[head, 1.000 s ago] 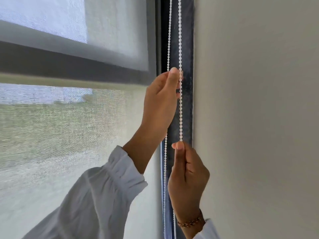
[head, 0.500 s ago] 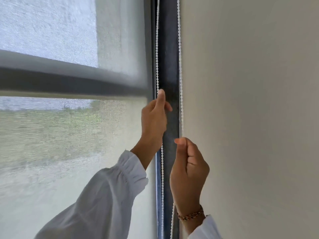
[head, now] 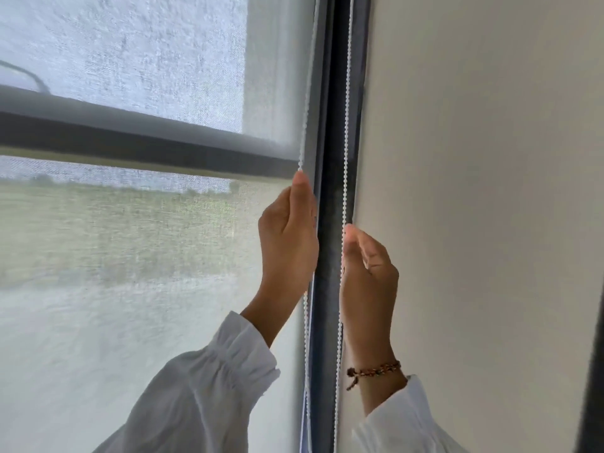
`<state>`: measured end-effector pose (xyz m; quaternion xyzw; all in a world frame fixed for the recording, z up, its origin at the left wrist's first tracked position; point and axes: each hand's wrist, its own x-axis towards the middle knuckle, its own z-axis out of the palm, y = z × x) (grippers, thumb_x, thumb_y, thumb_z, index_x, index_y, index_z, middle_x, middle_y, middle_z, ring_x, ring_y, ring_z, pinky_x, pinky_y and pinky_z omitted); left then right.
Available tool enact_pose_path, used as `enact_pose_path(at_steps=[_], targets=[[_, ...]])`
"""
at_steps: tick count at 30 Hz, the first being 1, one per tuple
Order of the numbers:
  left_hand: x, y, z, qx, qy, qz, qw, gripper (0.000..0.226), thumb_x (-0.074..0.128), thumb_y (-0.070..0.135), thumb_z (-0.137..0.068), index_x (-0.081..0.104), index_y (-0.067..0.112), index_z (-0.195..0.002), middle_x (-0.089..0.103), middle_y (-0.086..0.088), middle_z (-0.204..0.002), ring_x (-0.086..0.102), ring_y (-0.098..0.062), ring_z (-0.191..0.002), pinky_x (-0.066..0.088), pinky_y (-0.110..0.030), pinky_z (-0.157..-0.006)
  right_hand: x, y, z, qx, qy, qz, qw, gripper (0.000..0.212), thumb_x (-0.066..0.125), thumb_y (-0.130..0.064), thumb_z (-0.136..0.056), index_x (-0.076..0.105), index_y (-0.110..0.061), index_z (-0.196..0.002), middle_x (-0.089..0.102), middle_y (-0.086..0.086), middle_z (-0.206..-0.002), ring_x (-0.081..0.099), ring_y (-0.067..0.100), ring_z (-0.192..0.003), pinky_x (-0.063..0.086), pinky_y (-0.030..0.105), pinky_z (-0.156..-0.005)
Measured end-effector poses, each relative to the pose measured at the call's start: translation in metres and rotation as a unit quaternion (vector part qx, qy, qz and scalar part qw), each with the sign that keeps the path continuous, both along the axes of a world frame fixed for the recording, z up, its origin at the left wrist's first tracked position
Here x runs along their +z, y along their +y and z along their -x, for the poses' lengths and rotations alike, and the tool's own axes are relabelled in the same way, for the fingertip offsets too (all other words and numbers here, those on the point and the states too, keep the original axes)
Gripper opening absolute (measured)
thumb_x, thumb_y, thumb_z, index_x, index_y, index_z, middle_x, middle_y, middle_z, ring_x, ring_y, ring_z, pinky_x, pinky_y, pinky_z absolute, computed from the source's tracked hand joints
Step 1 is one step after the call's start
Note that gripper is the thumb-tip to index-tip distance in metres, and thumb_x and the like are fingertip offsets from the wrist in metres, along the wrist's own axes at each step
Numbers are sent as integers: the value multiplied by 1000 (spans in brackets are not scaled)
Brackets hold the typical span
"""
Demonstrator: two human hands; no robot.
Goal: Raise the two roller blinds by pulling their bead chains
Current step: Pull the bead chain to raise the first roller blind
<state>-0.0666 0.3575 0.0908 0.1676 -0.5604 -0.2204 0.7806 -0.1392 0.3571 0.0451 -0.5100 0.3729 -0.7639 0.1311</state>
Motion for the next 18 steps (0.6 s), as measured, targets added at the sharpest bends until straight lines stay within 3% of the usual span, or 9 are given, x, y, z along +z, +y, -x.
enact_pose_path(at_steps=[3,7,11,15,18], targets=[[-3,23,4,47,-26,13,999,50,39,32,-95,27,27,-46,27,11,-41,21,-8,-41,20,-24,-44,6,21,-6,58,-53,-4,997,19,48,-24,-94,64,-23,-105,64,-7,-111,60,12,-106,48,30,-96],[-11,53,9,54,-37,20,998,51,41,31,-95,37,30,-44,35,13,-38,30,-6,-37,24,-21,-44,20,41,-8,104,-83,38,990,19,48,-22,-94,67,-20,-95,70,1,-101,65,13,-94,52,23,-82],[-38,77,13,24,-39,-5,999,43,42,48,-83,38,31,-44,33,13,-40,26,-7,-41,20,-26,-44,45,55,-6,214,-116,65,968,26,46,-20,-95,66,-22,-78,69,-4,-80,67,8,-77,51,19,-68],[-84,85,9,52,-74,-24,996,45,38,49,-84,33,23,-47,30,7,-43,25,-11,-41,20,-32,-42,68,67,-4,369,-97,40,923,29,42,-24,-97,63,-11,-82,67,7,-80,67,18,-74,56,32,-75],[-115,86,4,75,-100,-53,991,44,37,50,-85,30,26,-48,28,8,-43,23,-8,-41,18,-28,-41,80,79,-7,436,-97,-7,895,28,41,-26,-97,59,-7,-91,66,11,-82,67,20,-65,59,32,-63]])
